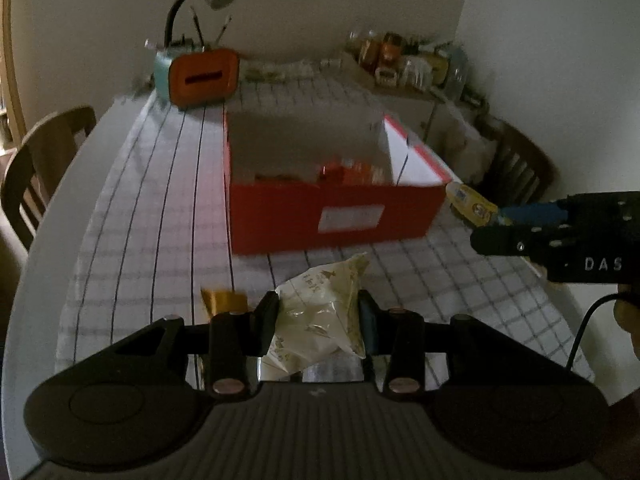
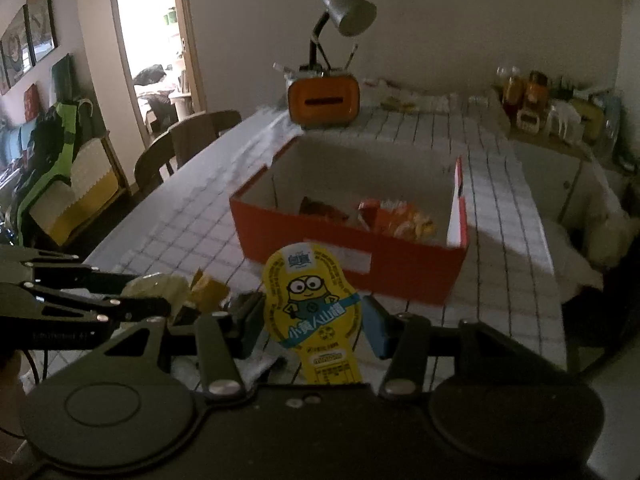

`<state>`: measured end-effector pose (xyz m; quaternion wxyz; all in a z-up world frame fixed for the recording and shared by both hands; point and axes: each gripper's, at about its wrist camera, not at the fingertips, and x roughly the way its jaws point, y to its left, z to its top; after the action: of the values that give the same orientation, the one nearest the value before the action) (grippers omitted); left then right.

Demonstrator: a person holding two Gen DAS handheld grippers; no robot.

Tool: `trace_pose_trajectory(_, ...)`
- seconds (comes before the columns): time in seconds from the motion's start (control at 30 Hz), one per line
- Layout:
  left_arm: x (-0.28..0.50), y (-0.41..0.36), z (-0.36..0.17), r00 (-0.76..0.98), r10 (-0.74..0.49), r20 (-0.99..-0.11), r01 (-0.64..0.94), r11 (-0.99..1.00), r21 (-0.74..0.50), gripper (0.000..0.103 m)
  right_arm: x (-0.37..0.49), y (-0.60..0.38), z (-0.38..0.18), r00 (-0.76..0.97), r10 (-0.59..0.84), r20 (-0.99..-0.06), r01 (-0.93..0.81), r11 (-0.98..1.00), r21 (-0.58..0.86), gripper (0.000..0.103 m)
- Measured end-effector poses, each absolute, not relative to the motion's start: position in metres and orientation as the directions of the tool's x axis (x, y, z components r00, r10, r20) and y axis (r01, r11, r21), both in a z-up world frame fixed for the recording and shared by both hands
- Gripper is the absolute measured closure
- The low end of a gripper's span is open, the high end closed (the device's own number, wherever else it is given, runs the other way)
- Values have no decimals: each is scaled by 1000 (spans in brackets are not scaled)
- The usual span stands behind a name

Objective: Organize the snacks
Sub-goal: 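Carry the cream bag and yellow Minion pack into the red box with both tools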

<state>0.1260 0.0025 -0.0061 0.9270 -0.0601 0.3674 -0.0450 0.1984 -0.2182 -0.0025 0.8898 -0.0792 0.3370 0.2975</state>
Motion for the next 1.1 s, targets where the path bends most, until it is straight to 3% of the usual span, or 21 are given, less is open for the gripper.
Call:
trace_pose_trajectory(0.57,218,-6,36,788,-48,-614,24,999,-47,62,280,-208,33,675,453,-582,-571,820,-24,52)
trace_pose_trajectory(1.1,315,-7,14,739,32,-673,-22,999,23,62,376,-183,2,647,392,-654,-561,825,-61,52)
